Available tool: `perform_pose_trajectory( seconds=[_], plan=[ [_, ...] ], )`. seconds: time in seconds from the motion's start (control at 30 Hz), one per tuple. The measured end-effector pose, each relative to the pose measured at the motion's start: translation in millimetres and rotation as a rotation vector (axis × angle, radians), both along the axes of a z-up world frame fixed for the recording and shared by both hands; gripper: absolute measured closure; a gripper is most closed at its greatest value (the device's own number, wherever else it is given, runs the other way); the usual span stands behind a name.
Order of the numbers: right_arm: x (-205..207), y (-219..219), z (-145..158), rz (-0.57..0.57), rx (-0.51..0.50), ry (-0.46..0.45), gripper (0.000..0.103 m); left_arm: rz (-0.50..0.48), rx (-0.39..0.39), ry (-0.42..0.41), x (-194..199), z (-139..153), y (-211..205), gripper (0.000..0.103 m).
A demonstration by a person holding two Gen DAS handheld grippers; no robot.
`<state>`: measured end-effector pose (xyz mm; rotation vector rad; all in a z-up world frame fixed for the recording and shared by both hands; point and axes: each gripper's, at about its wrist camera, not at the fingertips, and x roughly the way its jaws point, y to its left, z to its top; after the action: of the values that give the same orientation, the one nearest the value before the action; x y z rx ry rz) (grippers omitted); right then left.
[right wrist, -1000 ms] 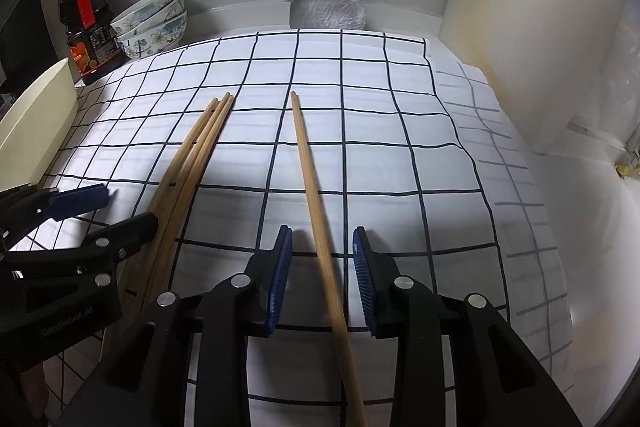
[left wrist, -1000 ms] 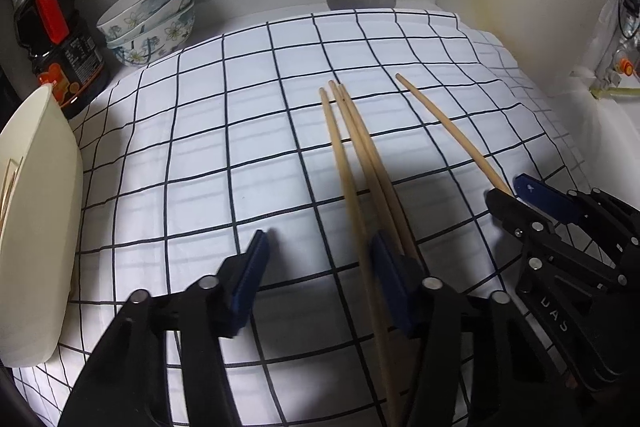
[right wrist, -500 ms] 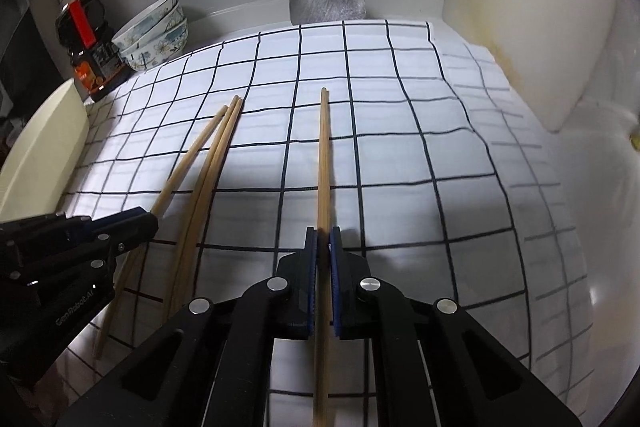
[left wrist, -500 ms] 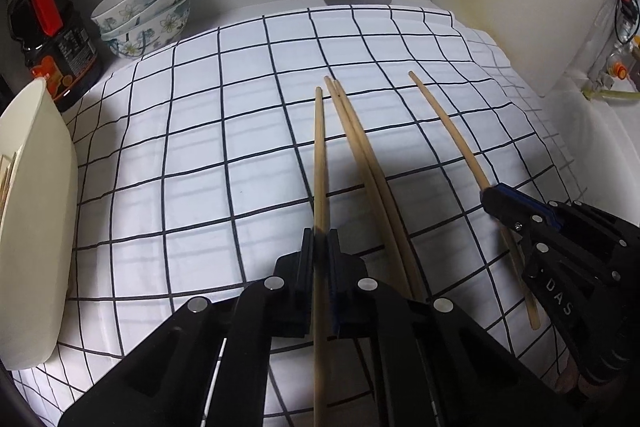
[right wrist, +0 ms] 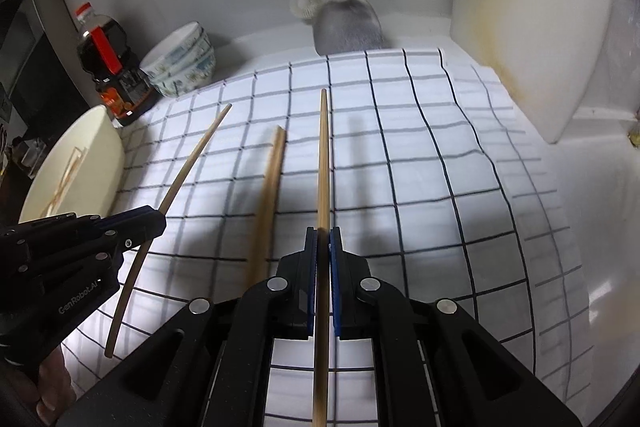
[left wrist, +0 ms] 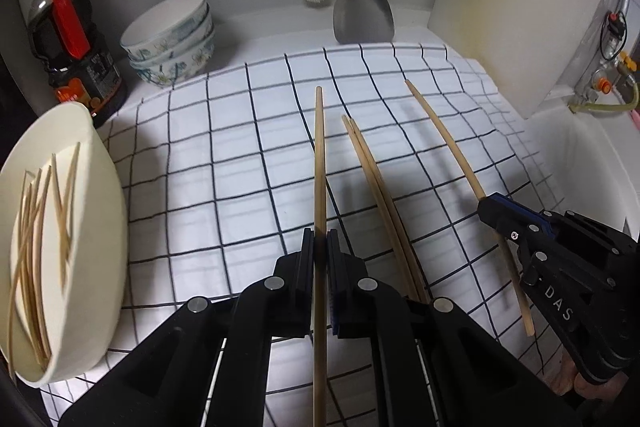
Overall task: Organize utensils
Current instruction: 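Lift and carry both held chopsticks over the white basin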
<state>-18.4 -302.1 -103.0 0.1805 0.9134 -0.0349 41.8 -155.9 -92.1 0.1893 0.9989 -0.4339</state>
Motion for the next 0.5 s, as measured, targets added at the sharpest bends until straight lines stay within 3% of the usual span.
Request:
perform_pose_trajectory(
  seconds=[0.5],
  plan=[
    [19.1, 81.1, 62.6, 0.122, -0.016, -0.092, 0.097, 0.088, -0.062, -0.110, 5.8, 69.9, 84.5, 0.096]
  ],
)
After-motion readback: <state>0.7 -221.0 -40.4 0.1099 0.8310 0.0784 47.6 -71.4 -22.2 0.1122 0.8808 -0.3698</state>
